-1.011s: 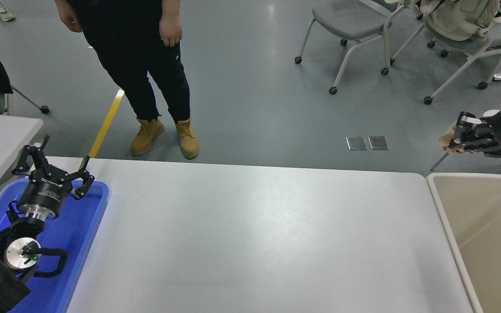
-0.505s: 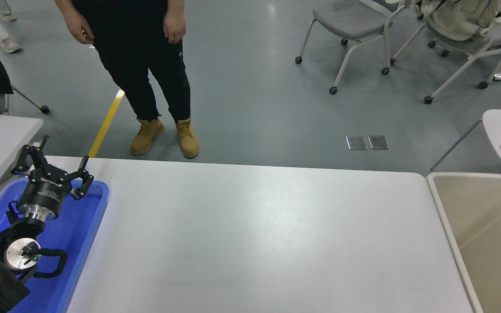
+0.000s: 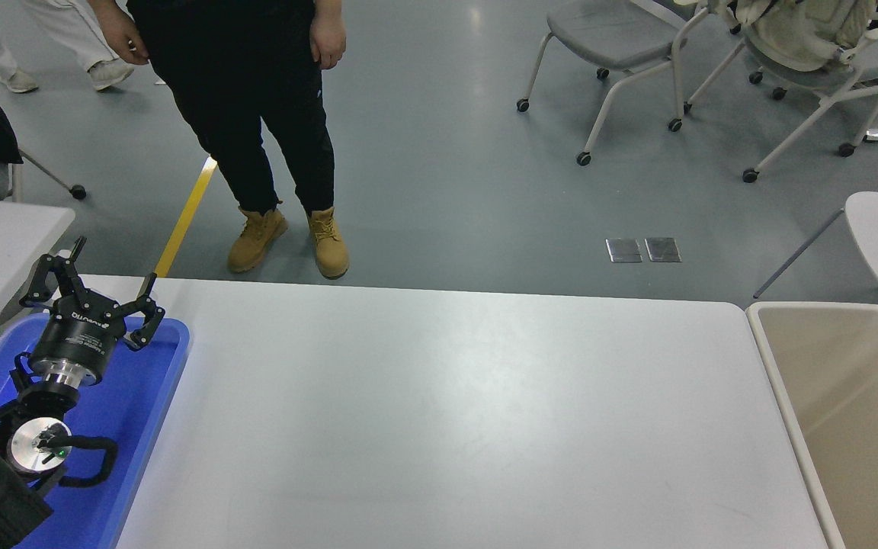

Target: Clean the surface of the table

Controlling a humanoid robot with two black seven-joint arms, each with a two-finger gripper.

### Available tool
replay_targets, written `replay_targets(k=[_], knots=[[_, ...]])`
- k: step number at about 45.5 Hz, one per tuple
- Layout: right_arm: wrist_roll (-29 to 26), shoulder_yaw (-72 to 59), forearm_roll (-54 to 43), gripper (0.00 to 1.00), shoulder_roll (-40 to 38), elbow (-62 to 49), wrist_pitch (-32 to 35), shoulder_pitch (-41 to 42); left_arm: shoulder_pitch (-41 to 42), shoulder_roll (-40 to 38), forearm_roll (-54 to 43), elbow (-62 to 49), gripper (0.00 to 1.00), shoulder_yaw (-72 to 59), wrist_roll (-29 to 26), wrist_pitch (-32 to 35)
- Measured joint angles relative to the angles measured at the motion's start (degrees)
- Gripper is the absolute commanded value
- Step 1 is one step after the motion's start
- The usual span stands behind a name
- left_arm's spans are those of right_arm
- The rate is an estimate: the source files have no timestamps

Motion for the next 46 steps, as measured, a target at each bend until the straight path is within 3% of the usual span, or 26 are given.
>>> replay_targets(k=[12, 25, 29, 30, 33, 46], knots=[[0.1, 3.9, 0.0, 0.0, 9.7, -9.6, -5.8, -7.4, 0.0, 0.0, 0.0, 0.0, 1.0, 0.0, 0.0, 0.0], [0.5, 5.0, 0.0, 0.0, 14.5, -12.0, -12.3, -10.6, 0.0, 0.0, 0.0, 0.0, 1.0, 0.0, 0.0, 0.0], [0.5, 5.2, 0.0, 0.17, 15.5, -12.3, -13.6, -11.3, 0.0, 0.0, 0.0, 0.0, 1.0, 0.0, 0.0, 0.0], [0.5, 5.2, 0.0, 0.3, 15.6, -12.4, -13.8, -11.4, 0.0, 0.0, 0.0, 0.0, 1.0, 0.0, 0.0, 0.0], [0.5, 5.3, 0.0, 1.0, 16.0, -12.6, -14.4, -11.8, 0.0, 0.0, 0.0, 0.0, 1.0, 0.0, 0.0, 0.0], [0.6, 6.3, 0.5, 1.0, 16.7, -13.3, -15.7, -12.9, 0.0, 0.0, 0.0, 0.0, 1.0, 0.0, 0.0, 0.0]])
